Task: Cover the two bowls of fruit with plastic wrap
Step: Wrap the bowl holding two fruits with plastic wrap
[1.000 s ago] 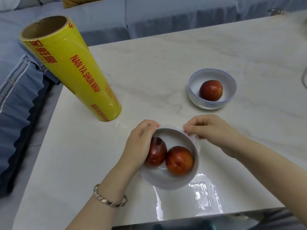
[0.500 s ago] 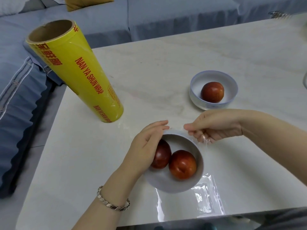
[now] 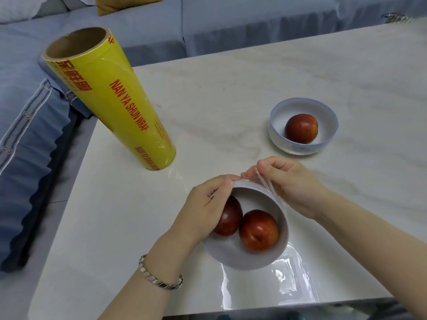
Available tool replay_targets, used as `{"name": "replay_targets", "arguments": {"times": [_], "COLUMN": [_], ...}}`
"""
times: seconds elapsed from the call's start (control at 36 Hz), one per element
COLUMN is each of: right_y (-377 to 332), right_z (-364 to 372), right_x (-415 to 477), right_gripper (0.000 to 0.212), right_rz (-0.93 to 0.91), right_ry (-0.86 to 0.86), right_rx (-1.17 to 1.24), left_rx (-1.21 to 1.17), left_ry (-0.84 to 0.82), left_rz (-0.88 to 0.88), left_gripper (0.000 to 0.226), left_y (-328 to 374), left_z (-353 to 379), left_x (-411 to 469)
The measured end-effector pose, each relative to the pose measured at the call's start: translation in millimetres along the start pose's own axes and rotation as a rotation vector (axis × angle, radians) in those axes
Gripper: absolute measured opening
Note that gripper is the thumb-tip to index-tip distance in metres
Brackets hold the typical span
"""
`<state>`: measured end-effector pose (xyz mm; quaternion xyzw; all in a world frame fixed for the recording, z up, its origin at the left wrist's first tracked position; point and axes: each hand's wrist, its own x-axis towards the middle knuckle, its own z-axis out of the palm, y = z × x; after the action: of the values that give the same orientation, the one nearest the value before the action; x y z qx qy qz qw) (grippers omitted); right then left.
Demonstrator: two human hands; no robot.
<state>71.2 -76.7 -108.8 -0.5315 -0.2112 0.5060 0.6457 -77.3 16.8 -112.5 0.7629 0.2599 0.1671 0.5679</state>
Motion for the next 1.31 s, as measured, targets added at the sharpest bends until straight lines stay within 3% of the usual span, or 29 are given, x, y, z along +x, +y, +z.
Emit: {"name": "replay_targets", "arguments": {"times": [0.19, 0.22, 0.33, 0.47, 0.64, 0.75, 1.0, 1.11, 1.19, 1.25, 1.31], "right_y": [-6, -8, -3, 3, 0, 1, 13, 3, -16, -29, -30], "right_z": [-10, -8, 1, 8, 10, 6, -2, -13, -20, -17, -9], "right_x": [-2, -2, 0, 0, 0, 1, -11, -10, -16, -29, -42], "right_gripper": [0.010, 0.002, 0.006, 0.007, 0.020, 0.044, 0.013, 0.013, 0.022, 0.023, 0.017], "right_rz": [0.063, 0.067, 0.120, 0.163, 0.220, 0.295, 0.418, 0.312, 0.042, -0.116, -0.146], "right_ry": [-0.058, -0.016, 0.168, 0.279, 0.310, 0.347, 0.224, 0.310, 0.397, 0.339, 0.209], "right_rx": [-0.025, -0.044, -0.090, -0.123, -0.230, -0.302, -0.086, -0.021, -0.173, -0.321, -0.501], "left_rx": [-0.012, -0.007, 0.024, 0.047, 0.043, 0.035, 0.083, 0.130, 0.111, 0.097, 0.091], "left_ry": [-0.010, -0.009, 0.038, 0.058, 0.055, 0.068, -0.002, 0.010, 0.030, 0.045, 0.060], "left_rz": [0.008, 0.009, 0.020, 0.068, 0.096, 0.104, 0.162, 0.133, 0.092, 0.070, 0.053], "left_gripper": [0.034, 0.036, 0.027, 0.025, 0.026, 0.025, 0.030, 0.035, 0.032, 0.030, 0.030], "left_y": [-5, -7, -7, -5, -6, -6, 0, -2, -3, -3, -2], "left_z": [1, 1, 0, 1, 2, 1, 5, 7, 5, 4, 4], "left_x": [2, 3, 2, -4, -4, -4, -8, -6, -6, -6, -6]}}
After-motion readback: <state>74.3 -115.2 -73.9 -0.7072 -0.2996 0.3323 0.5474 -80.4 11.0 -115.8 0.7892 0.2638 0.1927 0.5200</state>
